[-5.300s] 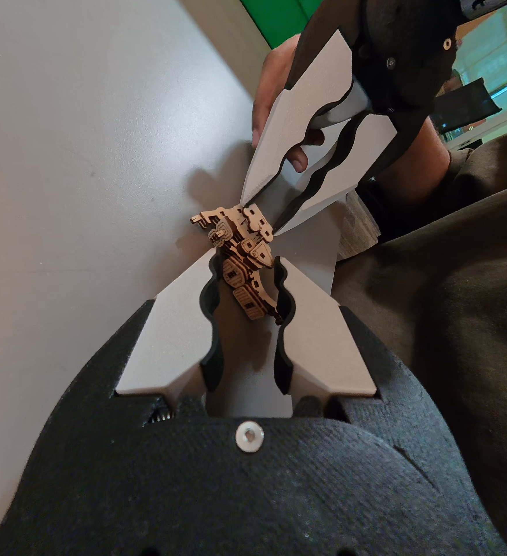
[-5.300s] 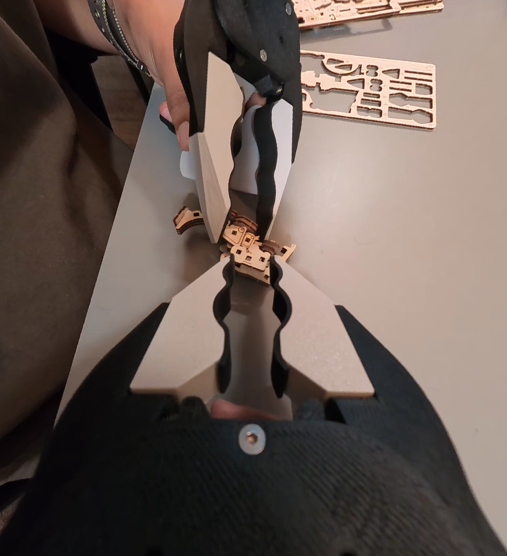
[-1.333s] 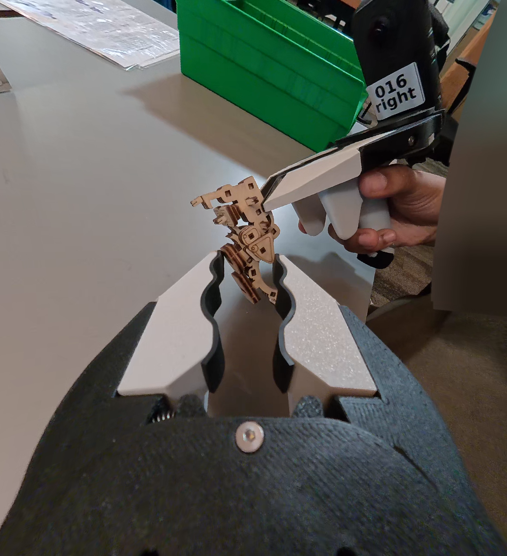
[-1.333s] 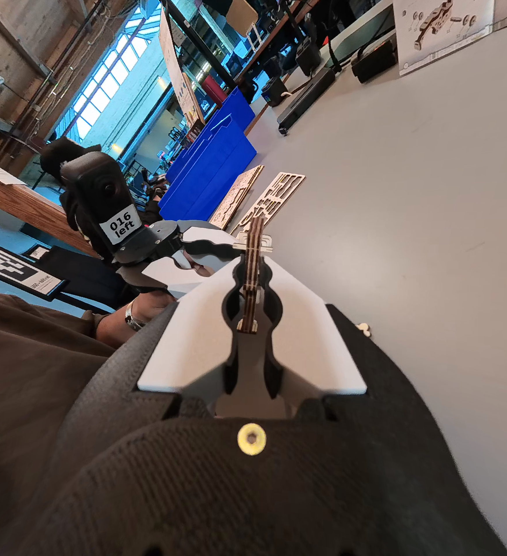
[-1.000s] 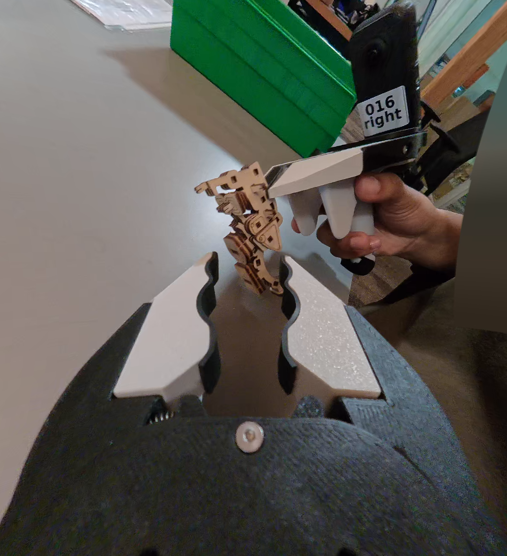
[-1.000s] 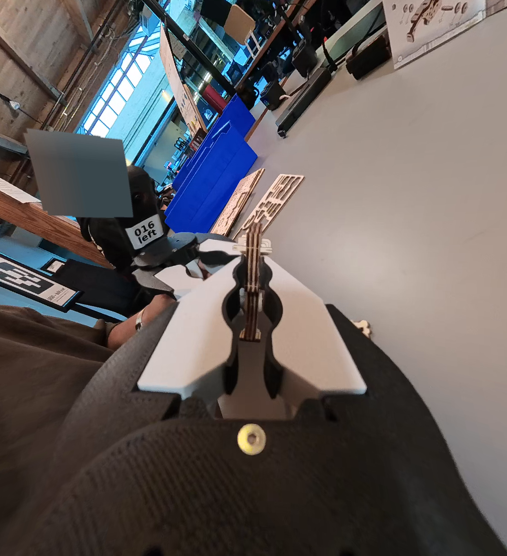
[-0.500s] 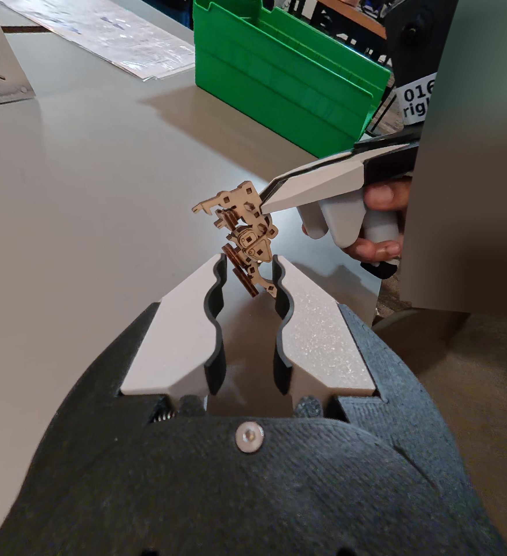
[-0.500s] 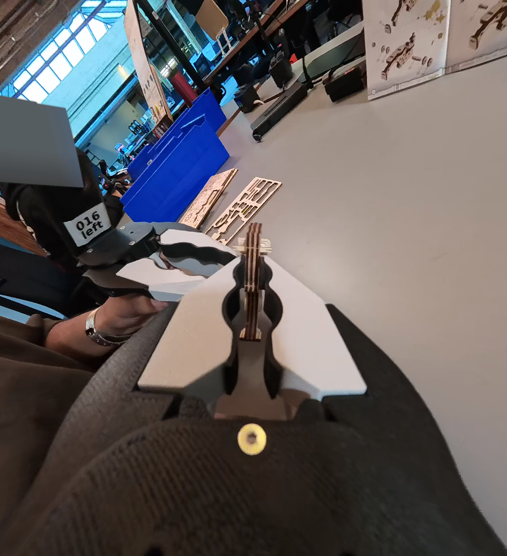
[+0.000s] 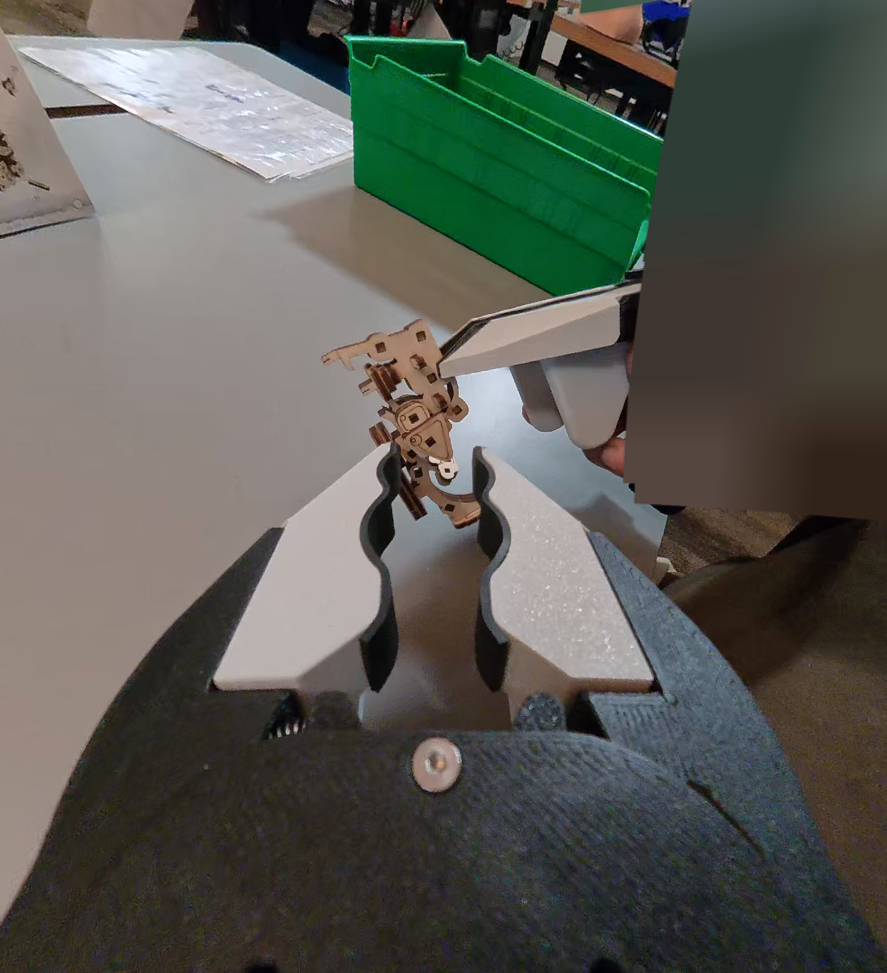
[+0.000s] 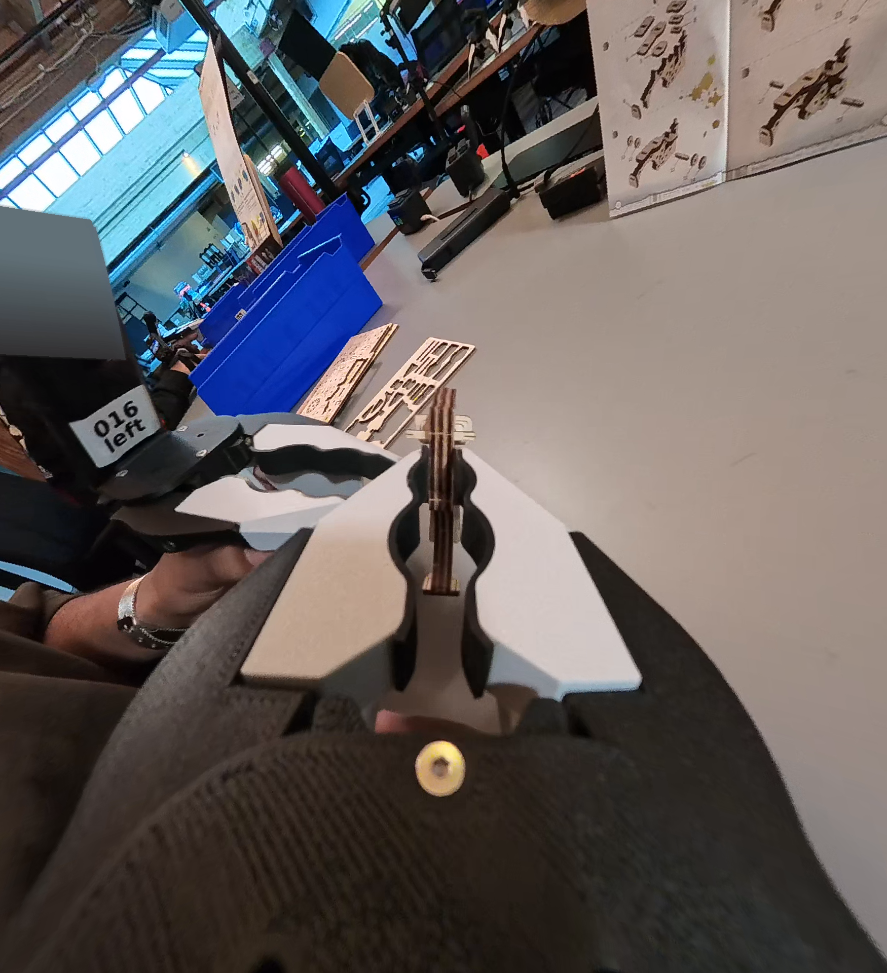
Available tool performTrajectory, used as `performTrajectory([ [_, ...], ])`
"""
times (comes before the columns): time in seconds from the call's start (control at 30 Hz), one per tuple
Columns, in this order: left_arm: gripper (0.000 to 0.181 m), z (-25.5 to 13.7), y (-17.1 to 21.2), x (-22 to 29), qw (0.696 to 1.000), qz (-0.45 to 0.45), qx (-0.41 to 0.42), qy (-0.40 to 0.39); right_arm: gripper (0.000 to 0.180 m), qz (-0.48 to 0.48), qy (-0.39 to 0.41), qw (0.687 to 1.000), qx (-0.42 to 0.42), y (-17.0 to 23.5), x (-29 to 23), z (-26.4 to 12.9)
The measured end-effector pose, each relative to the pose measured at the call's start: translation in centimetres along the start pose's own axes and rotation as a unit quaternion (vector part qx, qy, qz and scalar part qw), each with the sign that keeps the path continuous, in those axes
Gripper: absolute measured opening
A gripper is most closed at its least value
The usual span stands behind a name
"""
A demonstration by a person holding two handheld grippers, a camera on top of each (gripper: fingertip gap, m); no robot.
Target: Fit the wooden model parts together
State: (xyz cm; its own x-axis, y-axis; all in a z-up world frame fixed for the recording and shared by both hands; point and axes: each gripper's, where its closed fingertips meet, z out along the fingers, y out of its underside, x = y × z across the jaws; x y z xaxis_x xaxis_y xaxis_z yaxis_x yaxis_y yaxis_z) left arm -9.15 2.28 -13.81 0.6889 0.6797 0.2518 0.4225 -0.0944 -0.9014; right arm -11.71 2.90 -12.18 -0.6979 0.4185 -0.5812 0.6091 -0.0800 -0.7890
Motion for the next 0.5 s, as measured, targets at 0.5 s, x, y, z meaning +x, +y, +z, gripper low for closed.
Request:
performTrajectory([
  [0.5,0.013,-0.11,-0.17,-0.27,0.999,0.038,-0.005,-0.027,0.007,0.027,-0.012,1.000,-0.002,0.27,-0.19,0.09],
])
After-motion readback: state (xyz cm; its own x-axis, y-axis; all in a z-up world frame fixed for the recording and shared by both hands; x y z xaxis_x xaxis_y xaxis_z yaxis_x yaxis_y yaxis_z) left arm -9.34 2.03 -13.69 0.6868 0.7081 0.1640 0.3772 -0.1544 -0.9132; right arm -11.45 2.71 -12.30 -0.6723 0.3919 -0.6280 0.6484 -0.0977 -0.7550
